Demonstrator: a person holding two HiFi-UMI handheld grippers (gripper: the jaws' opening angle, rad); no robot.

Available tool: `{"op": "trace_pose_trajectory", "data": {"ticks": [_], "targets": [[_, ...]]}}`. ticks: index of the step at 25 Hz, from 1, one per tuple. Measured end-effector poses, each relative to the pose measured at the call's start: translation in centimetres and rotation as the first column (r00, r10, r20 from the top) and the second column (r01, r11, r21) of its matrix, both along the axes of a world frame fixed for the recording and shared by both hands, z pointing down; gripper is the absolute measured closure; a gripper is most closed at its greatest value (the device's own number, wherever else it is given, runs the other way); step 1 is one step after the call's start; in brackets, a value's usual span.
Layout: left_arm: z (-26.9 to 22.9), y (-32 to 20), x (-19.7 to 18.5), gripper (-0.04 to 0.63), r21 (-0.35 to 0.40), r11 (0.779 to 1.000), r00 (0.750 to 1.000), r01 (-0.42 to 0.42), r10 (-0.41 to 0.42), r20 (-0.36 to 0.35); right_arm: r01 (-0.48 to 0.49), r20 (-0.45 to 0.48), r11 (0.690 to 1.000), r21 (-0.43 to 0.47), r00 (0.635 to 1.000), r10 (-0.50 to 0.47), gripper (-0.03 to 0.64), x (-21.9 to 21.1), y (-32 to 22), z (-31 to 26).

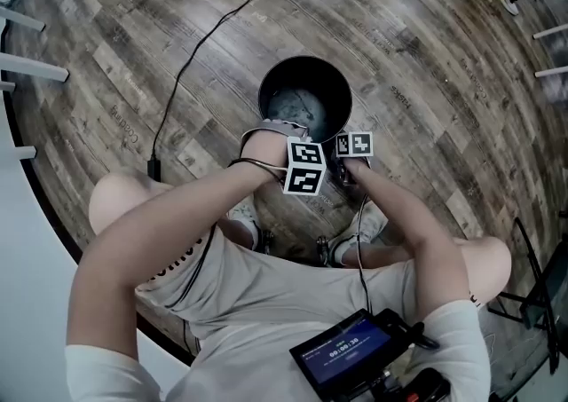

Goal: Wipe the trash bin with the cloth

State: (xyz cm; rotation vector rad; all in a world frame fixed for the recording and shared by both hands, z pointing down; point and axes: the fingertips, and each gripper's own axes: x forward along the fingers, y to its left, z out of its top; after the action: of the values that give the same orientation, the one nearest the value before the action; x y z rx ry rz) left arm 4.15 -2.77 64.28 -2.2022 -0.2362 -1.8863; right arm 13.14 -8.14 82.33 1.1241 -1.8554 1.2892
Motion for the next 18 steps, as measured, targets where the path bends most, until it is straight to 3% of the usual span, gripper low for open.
{"op": "trace_pose_trajectory", "data": {"ticks": [5,7,10,14,18], "targets": [[-0.8,0.9,0.6,0.547,-0.027,0.998,0.998,-0.051,0.05,-0.026,0.037,-0.004,0.998,-0.046,0.999,-0.037,0.557,0.5,2.0,-3.3],[-1.4,1.1,0.4,0.5,-0.01,0.994,0.994,-0.113,0.112,-0.014,0.056,-0.006,0.996,-0.062,0.998,-0.057,0.557,0.7,3.6,-5.4],[-1.2,1.0,-0.9,0.478,0.001,0.986,0.985,-0.169,0.169,0.028,0.06,0.009,0.997,-0.052,0.998,-0.06,0.557,0.8,4.7,-9.0],[-0.5,0.2,-2.8,0.477,0.045,0.975,0.973,-0.218,0.213,0.092,0.027,0.086,1.0,-0.007,0.996,-0.026,0.555,-0.4,4.9,-15.5],[-0.2,-0.5,-3.6,0.479,0.055,0.978,0.976,-0.201,0.195,0.098,-0.013,0.189,1.0,0.027,0.982,0.007,0.556,-2.4,4.2,-21.5]]}}
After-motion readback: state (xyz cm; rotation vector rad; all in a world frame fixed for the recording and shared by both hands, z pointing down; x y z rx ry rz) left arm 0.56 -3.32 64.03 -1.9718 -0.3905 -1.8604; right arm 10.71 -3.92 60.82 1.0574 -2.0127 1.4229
